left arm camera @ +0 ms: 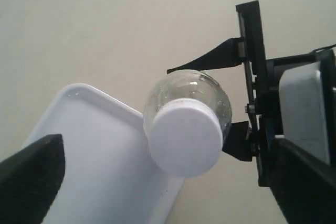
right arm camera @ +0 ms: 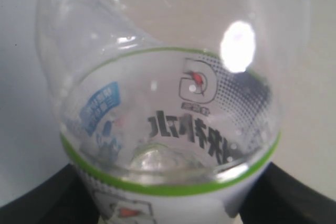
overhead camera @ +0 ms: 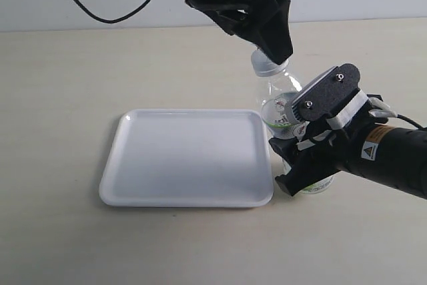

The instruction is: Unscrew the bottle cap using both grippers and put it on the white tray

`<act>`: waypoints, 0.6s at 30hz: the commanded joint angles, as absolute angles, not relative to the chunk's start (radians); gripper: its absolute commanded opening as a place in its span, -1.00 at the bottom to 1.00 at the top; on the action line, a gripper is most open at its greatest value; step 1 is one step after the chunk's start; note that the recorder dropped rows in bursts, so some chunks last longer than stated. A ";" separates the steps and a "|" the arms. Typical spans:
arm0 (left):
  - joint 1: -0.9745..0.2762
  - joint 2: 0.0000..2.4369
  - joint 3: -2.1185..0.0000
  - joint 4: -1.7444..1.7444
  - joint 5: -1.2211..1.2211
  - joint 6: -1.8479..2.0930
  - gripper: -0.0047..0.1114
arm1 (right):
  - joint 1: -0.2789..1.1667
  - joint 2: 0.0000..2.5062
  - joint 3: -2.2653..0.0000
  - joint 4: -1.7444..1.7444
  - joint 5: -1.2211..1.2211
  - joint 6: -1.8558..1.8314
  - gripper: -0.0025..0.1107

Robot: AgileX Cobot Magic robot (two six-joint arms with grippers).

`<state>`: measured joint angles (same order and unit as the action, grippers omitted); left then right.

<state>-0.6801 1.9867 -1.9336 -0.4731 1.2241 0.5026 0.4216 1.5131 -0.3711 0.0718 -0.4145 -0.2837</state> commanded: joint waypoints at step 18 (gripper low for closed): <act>-0.672 1.999 -1.935 -0.552 1.221 0.462 0.28 | 0.425 1.503 -0.376 0.042 -0.443 -0.311 -0.96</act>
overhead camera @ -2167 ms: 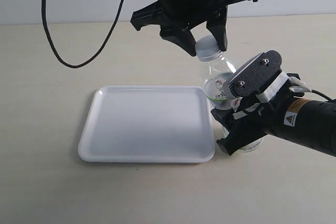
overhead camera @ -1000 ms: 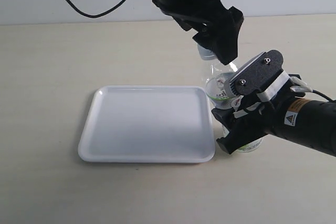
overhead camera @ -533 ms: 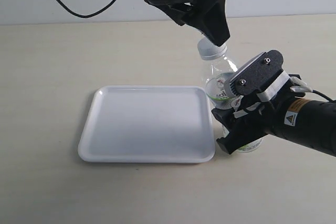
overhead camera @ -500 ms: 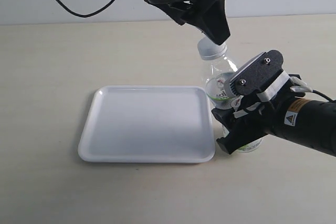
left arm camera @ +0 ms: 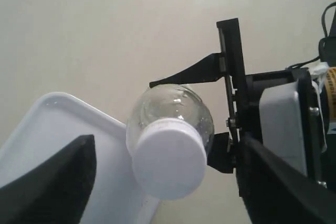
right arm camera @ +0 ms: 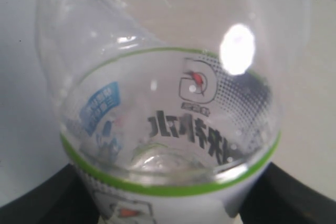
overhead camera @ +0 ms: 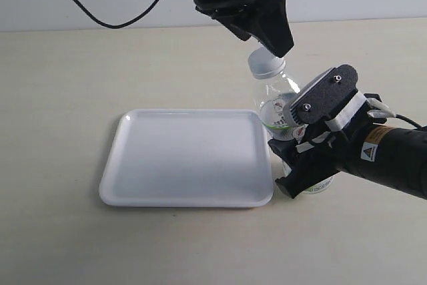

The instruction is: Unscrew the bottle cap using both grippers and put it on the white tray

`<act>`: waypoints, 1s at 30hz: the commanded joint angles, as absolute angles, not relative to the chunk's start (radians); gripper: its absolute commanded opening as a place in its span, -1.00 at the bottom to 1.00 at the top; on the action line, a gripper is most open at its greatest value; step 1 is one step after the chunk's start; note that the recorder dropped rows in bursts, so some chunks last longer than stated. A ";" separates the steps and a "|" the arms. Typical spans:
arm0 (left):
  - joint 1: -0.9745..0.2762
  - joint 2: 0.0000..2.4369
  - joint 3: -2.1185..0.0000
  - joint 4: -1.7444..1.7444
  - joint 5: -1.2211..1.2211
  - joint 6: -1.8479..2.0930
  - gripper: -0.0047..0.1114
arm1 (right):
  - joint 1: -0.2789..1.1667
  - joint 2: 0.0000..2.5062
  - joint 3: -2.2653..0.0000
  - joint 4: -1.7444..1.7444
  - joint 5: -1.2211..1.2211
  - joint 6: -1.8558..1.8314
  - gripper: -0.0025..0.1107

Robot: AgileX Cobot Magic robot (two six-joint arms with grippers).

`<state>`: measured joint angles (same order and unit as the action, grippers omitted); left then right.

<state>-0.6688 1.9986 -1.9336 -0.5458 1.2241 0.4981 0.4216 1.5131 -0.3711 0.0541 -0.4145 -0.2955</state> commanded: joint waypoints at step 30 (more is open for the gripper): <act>-0.676 2.051 -1.894 -0.594 1.221 0.423 0.28 | 0.425 1.503 -0.376 0.042 -0.443 -0.304 -0.96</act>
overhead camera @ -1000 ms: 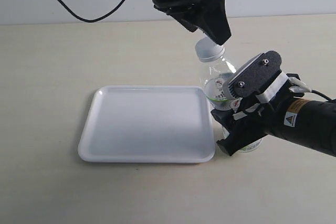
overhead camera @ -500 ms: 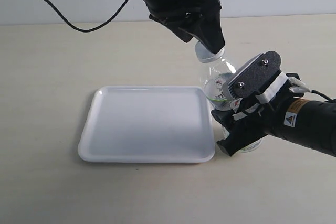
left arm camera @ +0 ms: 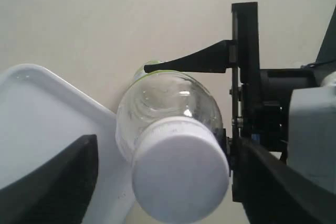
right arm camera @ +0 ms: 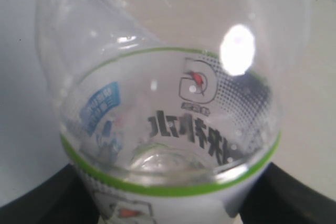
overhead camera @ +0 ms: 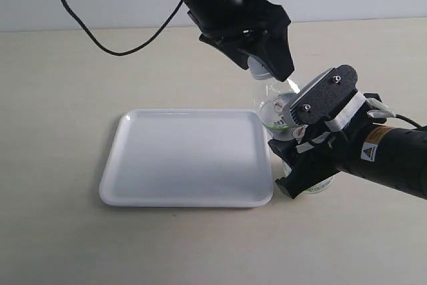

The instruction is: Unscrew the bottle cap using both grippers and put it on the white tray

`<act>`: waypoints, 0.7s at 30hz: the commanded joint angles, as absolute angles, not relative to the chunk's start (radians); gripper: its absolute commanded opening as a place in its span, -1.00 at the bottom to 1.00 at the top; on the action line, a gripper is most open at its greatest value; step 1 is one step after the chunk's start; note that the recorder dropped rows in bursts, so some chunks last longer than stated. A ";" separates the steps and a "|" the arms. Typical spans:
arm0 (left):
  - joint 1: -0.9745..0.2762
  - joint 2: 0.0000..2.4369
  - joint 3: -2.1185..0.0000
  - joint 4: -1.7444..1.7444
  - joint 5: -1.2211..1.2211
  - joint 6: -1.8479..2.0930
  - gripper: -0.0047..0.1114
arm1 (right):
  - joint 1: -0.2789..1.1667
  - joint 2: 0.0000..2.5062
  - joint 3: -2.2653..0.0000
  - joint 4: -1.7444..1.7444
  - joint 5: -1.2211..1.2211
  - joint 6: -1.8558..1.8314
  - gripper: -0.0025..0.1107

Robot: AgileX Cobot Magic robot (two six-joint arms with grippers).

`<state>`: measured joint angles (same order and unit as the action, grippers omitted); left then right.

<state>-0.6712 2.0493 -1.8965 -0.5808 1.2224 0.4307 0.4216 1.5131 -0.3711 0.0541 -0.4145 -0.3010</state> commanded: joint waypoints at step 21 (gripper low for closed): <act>-0.670 2.037 -1.919 -0.579 1.221 0.424 0.26 | 0.425 1.503 -0.376 0.042 -0.443 -0.302 -0.96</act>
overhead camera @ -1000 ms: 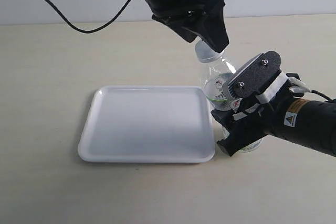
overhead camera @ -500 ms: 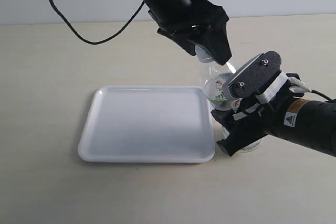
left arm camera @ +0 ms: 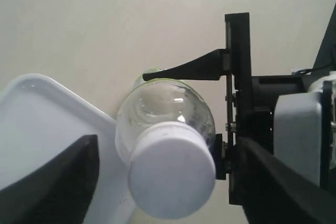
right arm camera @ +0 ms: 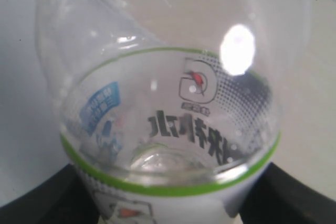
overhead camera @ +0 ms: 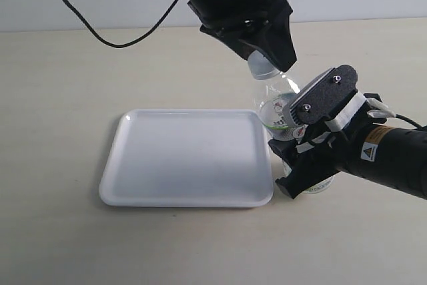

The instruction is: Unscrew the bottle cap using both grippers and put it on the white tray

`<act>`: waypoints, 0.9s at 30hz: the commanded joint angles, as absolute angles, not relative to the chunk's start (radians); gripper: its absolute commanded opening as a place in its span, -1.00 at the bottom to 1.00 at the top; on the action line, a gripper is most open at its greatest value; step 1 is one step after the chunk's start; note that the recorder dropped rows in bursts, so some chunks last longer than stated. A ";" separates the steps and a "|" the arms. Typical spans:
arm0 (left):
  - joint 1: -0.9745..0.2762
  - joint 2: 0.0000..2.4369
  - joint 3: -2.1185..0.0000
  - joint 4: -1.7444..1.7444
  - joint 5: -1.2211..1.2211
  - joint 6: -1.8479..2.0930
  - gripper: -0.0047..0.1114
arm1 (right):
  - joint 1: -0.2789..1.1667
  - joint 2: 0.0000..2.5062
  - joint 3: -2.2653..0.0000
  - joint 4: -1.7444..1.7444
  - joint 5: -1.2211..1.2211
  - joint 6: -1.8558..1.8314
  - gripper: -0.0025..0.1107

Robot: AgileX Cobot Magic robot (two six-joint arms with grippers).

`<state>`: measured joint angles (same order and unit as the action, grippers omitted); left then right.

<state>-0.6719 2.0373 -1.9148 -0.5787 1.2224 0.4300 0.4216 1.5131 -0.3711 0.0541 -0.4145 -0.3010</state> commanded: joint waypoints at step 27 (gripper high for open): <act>-0.670 2.037 -1.919 -0.541 1.221 0.300 -0.92 | 0.425 1.503 -0.376 0.042 -0.473 -0.288 -0.96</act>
<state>-0.6719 2.0394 -1.9148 -0.5448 1.2244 0.3435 0.4216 1.5131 -0.3711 0.0519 -0.4108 -0.2861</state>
